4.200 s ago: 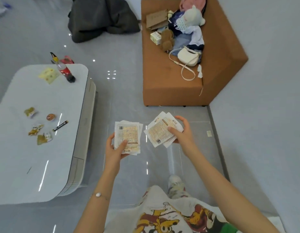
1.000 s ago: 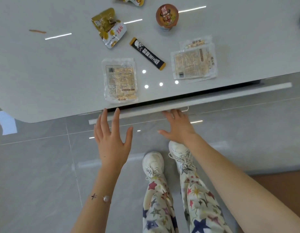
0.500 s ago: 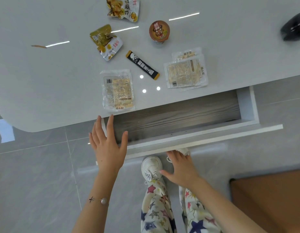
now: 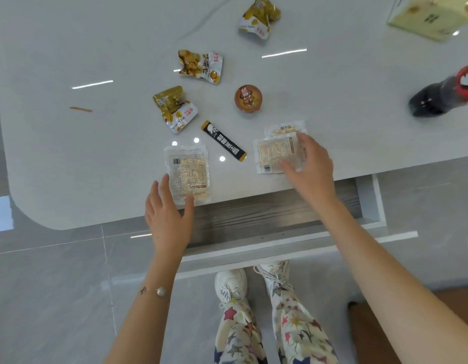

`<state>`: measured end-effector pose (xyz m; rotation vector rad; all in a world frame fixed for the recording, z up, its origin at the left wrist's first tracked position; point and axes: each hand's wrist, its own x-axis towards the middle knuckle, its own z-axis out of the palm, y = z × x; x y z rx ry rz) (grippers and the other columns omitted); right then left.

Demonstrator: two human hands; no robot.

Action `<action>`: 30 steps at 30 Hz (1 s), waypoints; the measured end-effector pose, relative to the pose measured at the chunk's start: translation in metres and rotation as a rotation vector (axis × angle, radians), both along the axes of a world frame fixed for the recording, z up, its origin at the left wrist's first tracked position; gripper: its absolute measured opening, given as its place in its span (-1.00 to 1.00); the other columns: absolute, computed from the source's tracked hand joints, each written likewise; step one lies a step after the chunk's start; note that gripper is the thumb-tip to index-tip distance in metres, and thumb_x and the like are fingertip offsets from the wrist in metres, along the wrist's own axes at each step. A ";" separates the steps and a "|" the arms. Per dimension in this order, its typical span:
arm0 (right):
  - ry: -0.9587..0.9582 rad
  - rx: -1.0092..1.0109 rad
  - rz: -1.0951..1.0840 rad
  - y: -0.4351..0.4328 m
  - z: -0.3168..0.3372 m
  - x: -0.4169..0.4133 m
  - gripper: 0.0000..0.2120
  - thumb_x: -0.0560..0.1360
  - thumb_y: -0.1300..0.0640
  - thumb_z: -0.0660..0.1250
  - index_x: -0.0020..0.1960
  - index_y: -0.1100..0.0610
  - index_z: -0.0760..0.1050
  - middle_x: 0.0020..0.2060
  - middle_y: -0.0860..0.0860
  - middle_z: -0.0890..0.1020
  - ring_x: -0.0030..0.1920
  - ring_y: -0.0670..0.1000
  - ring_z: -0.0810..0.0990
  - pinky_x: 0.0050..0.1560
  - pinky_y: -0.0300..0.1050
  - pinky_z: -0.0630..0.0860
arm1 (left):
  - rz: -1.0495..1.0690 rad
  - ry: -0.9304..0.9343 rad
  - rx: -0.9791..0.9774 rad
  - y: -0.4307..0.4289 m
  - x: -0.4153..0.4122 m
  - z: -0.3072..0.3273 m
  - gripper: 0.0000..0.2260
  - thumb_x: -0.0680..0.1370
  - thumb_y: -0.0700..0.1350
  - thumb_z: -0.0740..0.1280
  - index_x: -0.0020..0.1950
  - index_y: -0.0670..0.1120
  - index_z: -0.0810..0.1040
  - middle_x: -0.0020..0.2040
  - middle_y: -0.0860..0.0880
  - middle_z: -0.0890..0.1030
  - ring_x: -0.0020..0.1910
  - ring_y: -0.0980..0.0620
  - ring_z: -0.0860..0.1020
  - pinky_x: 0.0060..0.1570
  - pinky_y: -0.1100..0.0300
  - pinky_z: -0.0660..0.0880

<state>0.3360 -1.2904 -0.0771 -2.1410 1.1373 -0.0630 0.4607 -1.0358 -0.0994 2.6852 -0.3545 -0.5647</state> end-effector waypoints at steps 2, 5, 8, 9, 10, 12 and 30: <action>0.024 0.008 -0.049 -0.013 -0.016 0.005 -0.35 0.46 -0.07 0.39 0.46 0.03 0.24 0.40 -0.02 0.39 0.39 0.04 0.33 0.37 0.09 0.30 | 0.006 0.005 -0.009 -0.008 0.005 -0.006 -0.40 0.59 0.10 0.24 0.55 -0.02 0.10 0.53 -0.15 0.17 0.50 -0.20 0.13 0.42 -0.18 0.15; 0.094 -0.006 -0.029 -0.018 -0.034 0.008 -0.26 0.44 -0.14 0.39 0.51 0.04 0.16 0.47 0.02 0.27 0.45 0.09 0.22 0.39 0.14 0.26 | 0.043 -0.026 -0.006 -0.016 0.008 -0.013 -0.40 0.57 0.09 0.27 0.54 -0.05 0.13 0.50 -0.17 0.23 0.45 -0.23 0.18 0.36 -0.19 0.21; 0.092 -0.039 -0.031 -0.016 -0.039 0.010 -0.21 0.42 -0.13 0.42 0.51 0.03 0.13 0.46 0.03 0.28 0.42 0.12 0.23 0.34 0.13 0.29 | 0.108 -0.068 0.016 -0.024 0.010 -0.018 -0.39 0.56 0.07 0.31 0.52 -0.06 0.16 0.44 -0.17 0.29 0.40 -0.22 0.23 0.31 -0.17 0.24; 0.070 -0.009 -0.060 -0.015 -0.038 0.012 -0.19 0.40 -0.11 0.45 0.51 0.02 0.13 0.44 0.03 0.29 0.40 0.13 0.24 0.34 0.11 0.29 | 0.128 -0.068 0.005 -0.027 0.010 -0.018 -0.38 0.55 0.04 0.33 0.52 -0.07 0.15 0.42 -0.17 0.32 0.38 -0.21 0.25 0.31 -0.15 0.24; 0.046 0.033 -0.092 -0.013 -0.036 0.013 -0.17 0.38 -0.07 0.48 0.51 0.02 0.12 0.43 0.04 0.29 0.39 0.12 0.25 0.35 0.10 0.27 | 0.146 -0.059 -0.019 -0.029 0.010 -0.017 -0.36 0.54 0.01 0.35 0.53 -0.09 0.14 0.39 -0.18 0.34 0.36 -0.21 0.27 0.31 -0.12 0.24; -0.020 0.129 -0.159 -0.010 -0.031 0.015 -0.13 0.34 0.04 0.54 0.50 0.01 0.12 0.38 0.06 0.31 0.37 0.09 0.28 0.39 0.06 0.28 | 0.217 0.020 -0.100 -0.036 0.011 -0.013 -0.30 0.50 -0.07 0.40 0.53 -0.13 0.11 0.35 -0.17 0.35 0.32 -0.16 0.32 0.31 -0.06 0.28; 0.064 0.863 -0.332 0.071 -0.077 -0.077 -0.63 0.41 0.23 0.47 0.14 0.07 0.42 -0.01 -0.05 0.61 -0.03 -0.12 0.61 -0.26 -0.33 0.55 | 0.482 0.751 -0.279 0.032 -0.054 -0.062 -0.64 0.51 -0.28 0.38 0.24 -0.01 0.39 0.07 0.00 0.58 0.08 -0.05 0.59 -0.04 0.15 0.54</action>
